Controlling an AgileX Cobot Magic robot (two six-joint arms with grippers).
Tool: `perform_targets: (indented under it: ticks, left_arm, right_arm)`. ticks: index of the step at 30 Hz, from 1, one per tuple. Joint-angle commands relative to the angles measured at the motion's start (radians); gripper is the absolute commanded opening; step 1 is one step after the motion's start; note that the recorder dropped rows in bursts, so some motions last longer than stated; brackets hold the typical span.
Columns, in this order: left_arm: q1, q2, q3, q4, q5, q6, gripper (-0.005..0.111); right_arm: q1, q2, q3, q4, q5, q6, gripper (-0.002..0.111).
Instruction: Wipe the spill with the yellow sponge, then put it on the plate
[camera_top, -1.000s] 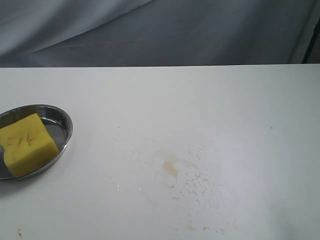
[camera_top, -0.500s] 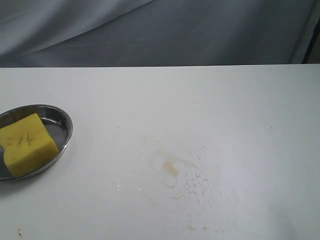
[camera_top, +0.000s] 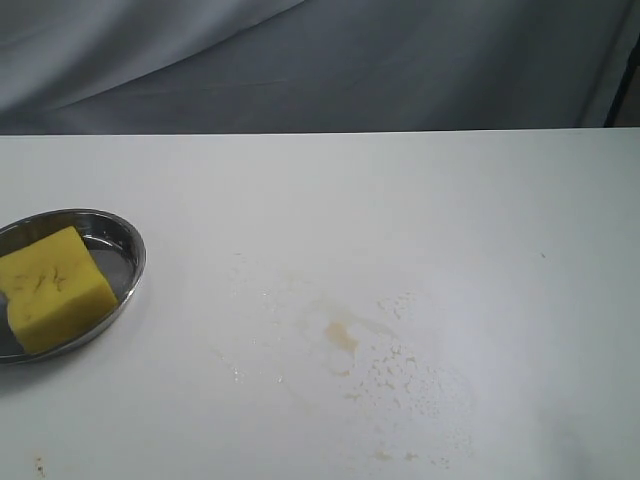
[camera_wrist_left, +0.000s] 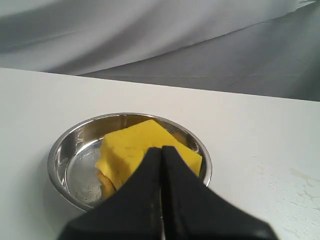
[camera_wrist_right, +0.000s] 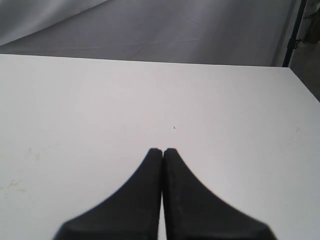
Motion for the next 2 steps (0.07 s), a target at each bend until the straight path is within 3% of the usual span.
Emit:
perform_targets:
  ticks: [1,2]
  left_arm:
    - [0.004,-0.002,0.005,-0.008,0.001,-0.01,0.0]
    - [0.004,-0.002,0.005,-0.008,0.001,-0.005,0.0]
  right_arm:
    - [0.0,-0.005,0.004,0.005,-0.002,0.004,0.0]
    - [0.0,-0.005,0.004,0.005,-0.002,0.004,0.0]
